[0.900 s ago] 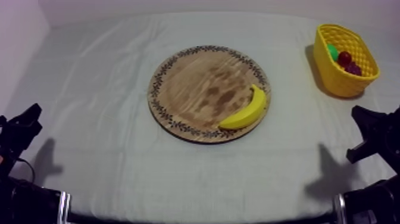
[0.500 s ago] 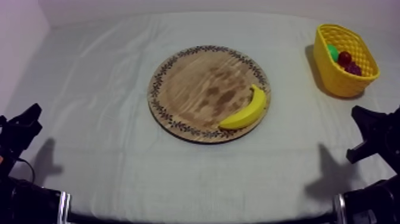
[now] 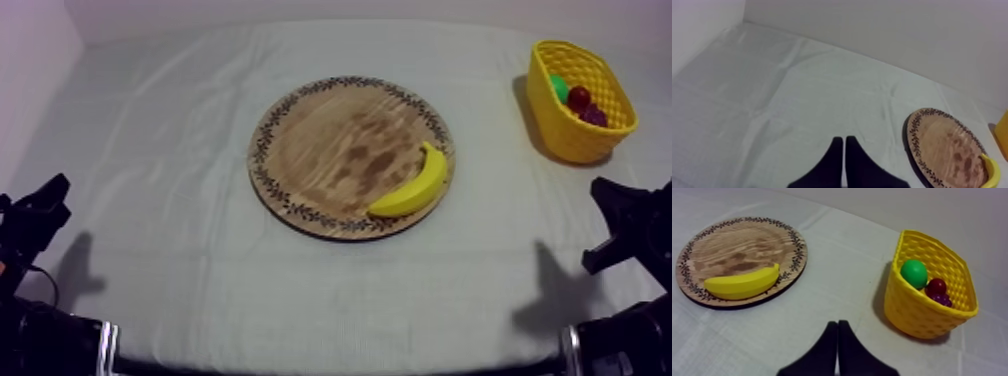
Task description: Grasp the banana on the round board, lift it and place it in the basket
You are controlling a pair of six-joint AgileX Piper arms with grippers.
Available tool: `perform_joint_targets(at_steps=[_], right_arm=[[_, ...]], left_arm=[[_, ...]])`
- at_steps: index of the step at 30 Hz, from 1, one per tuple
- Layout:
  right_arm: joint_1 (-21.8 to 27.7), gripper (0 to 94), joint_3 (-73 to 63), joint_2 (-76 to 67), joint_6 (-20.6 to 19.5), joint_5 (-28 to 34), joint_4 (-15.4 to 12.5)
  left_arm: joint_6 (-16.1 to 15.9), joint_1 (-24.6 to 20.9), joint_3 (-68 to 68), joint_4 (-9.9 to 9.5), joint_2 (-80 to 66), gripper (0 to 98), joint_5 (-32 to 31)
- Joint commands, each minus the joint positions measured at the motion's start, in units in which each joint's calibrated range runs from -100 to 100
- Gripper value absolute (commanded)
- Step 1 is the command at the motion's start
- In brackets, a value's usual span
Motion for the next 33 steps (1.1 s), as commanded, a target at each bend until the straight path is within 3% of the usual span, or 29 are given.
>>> perform_joint_targets(at_steps=[1, 14, 19, 25, 33], right_arm=[[-0.04, 0.3, 0.03, 0.00, -0.02, -0.10, -0.02], [-0.04, 0.6, 0.03, 0.00, 0.95, -0.10, -0.02], [-0.16, 0.4, 0.03, 0.00, -0.61, 0.28, -0.23], [1.30, 0.2, -2.60, 4.05, 3.60, 0.02, -3.09], [7.05, 0.2, -19.52, 18.38, 8.98, 4.69, -6.06]], left_arm=[[0.02, 0.02, 0.00, 0.02, 0.00, 0.1, 0.00], [0.02, 0.02, 0.00, 0.02, 0.00, 0.1, 0.00], [0.02, 0.02, 0.00, 0.02, 0.00, 0.1, 0.00], [0.00, 0.02, 0.00, 0.02, 0.00, 0.1, 0.00], [0.02, 0.02, 0.00, 0.02, 0.00, 0.1, 0.00]])
